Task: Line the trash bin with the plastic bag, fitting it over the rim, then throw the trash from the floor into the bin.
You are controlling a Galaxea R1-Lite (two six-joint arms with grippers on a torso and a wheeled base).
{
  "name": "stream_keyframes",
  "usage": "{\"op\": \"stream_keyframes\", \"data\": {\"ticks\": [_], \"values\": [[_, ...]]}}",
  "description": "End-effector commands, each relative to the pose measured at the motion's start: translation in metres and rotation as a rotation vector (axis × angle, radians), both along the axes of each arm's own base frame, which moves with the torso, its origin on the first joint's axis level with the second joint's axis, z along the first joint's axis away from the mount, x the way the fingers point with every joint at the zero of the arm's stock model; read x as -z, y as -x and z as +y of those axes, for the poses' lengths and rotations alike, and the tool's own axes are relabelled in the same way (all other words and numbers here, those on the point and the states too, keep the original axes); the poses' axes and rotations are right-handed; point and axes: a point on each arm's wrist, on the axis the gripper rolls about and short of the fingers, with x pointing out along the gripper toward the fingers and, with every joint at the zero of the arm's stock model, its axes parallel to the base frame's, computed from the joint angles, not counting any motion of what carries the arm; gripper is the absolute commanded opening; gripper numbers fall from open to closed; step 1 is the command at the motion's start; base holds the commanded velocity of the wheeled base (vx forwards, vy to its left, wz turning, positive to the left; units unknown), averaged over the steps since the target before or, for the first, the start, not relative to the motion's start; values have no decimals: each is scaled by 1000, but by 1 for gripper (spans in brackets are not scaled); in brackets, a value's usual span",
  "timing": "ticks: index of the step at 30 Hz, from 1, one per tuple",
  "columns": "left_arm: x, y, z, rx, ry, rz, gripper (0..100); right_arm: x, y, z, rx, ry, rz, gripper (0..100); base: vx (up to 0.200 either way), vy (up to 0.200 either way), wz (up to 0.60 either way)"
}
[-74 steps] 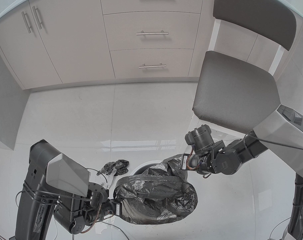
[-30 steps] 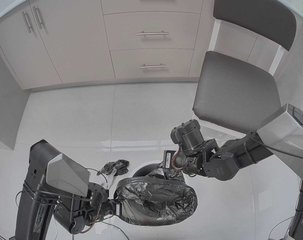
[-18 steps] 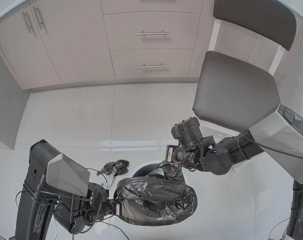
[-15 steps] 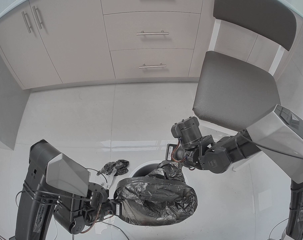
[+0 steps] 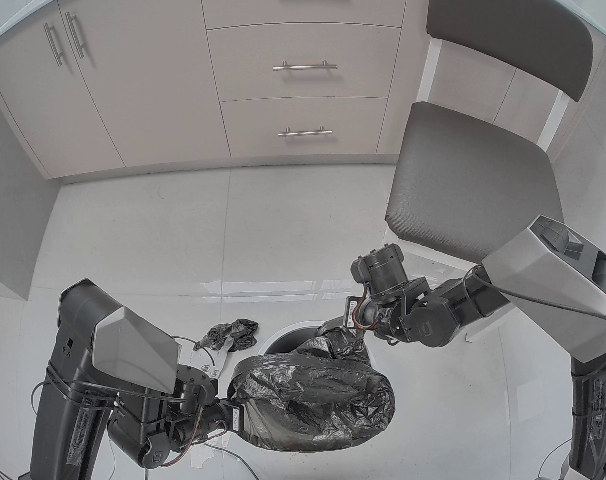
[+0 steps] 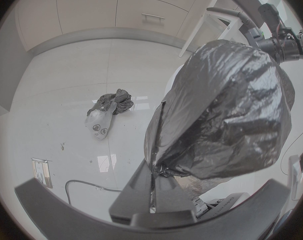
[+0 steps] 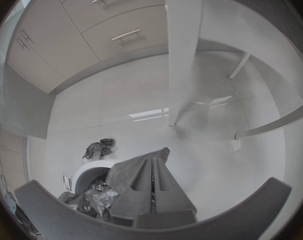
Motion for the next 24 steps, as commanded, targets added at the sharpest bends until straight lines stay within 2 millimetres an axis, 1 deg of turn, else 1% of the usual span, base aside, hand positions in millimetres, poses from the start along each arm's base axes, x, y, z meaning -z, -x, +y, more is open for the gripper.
{"op": "stream_keyframes", "data": {"ticks": [1, 6, 12, 13, 14, 15, 19, 24], "values": [[0, 0, 0, 0, 1, -1, 0, 11, 5, -1, -3, 22, 32, 0, 0, 0, 0], [0, 0, 0, 0, 0, 0, 0, 20, 14, 1, -28, 37, 65, 0, 0, 0, 0], [0, 0, 0, 0, 1, -1, 0, 26, 35, 16, -86, 56, 94, 0, 0, 0, 0], [0, 0, 0, 0, 1, -1, 0, 26, 35, 16, -86, 56, 94, 0, 0, 0, 0], [0, 0, 0, 0, 0, 0, 0, 28, 42, 23, -110, 56, 101, 0, 0, 0, 0], [0, 0, 0, 0, 0, 0, 0, 29, 44, 26, -121, 57, 104, 0, 0, 0, 0], [0, 0, 0, 0, 1, -1, 0, 35, 50, 34, -149, 64, 113, 0, 0, 0, 0], [0, 0, 0, 0, 0, 0, 0, 48, 50, 38, -157, 82, 132, 0, 0, 0, 0]]}}
